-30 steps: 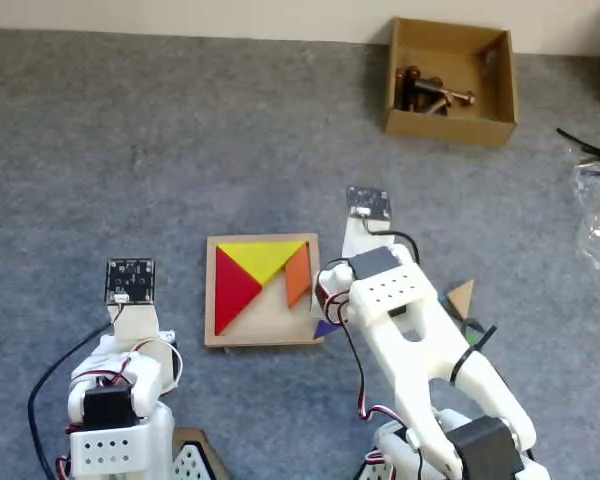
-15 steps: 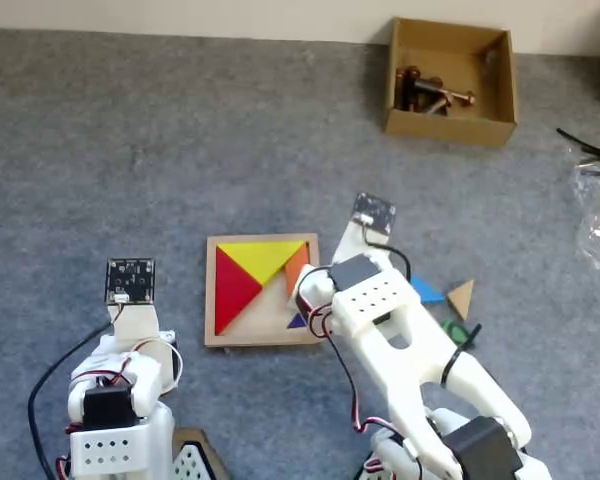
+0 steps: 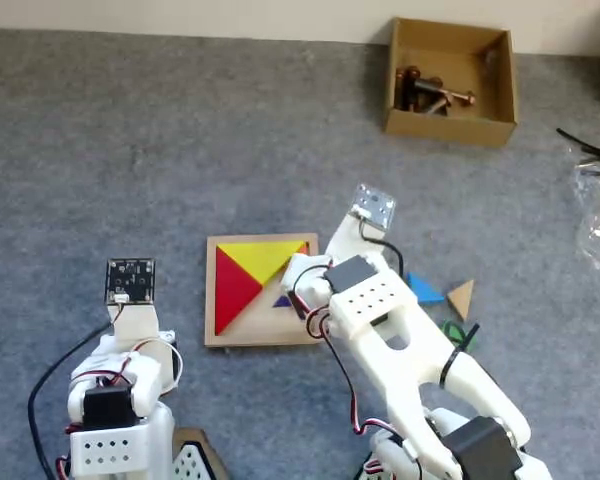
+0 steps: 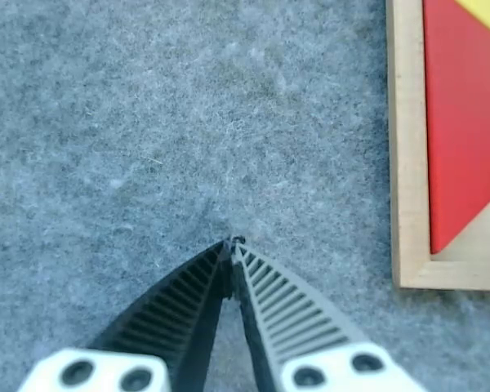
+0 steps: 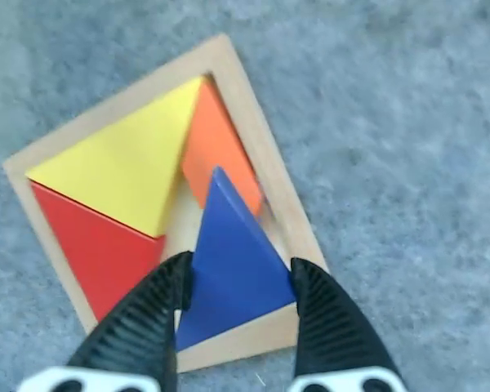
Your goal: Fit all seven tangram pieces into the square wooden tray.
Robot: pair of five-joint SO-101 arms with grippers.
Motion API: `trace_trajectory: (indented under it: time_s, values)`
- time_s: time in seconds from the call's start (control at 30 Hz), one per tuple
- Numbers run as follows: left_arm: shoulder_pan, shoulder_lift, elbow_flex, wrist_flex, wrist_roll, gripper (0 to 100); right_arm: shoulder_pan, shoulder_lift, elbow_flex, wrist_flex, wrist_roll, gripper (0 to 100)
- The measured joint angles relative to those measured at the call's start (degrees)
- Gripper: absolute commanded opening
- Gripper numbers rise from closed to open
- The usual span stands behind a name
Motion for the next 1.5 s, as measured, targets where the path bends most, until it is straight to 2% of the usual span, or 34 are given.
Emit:
trace_trajectory:
  time_s: [0.4,0.6,0.93,1.5]
  values:
    - [0.0,0.0,0.0,0.0,0.0,0,0.0,0.0,0.5,-0.9,0.0,0.5]
    - [0.0,0.0,0.0,0.0,0.0,0,0.0,0.0,6.8,-7.2,0.0,0.6]
    - [0.0,0.0,0.0,0.0,0.0,0,-6.7,0.0,7.9,-8.2,0.0,0.6]
    - [0.0,0.0,0.0,0.0,0.0,0,-7.5,-0.4,9.9,-8.4,0.0,0.6]
